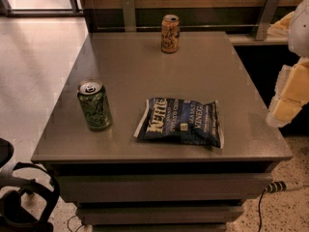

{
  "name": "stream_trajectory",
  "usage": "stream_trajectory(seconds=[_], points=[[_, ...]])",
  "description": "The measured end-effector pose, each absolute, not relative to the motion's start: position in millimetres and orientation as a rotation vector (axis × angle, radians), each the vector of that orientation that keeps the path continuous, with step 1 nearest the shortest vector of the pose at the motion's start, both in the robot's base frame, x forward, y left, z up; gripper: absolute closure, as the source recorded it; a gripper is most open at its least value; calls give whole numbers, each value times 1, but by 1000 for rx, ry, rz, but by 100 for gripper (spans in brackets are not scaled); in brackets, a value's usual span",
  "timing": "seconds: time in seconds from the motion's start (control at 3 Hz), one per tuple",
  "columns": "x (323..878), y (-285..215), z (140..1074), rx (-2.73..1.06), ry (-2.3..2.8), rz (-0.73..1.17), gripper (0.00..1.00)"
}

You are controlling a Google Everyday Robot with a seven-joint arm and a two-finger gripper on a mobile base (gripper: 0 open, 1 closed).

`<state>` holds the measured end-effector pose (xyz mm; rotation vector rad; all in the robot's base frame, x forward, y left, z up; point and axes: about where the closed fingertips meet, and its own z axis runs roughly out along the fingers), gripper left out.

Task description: Move green can near orange can

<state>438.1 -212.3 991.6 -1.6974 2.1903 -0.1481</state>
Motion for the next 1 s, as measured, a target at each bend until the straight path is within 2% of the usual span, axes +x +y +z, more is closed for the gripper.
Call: stream_trajectory(seconds=[0.33,1.0], points=[[438,-212,992,-1697,2190,-148,0],[444,-196,988,-1604,1991,62,0]])
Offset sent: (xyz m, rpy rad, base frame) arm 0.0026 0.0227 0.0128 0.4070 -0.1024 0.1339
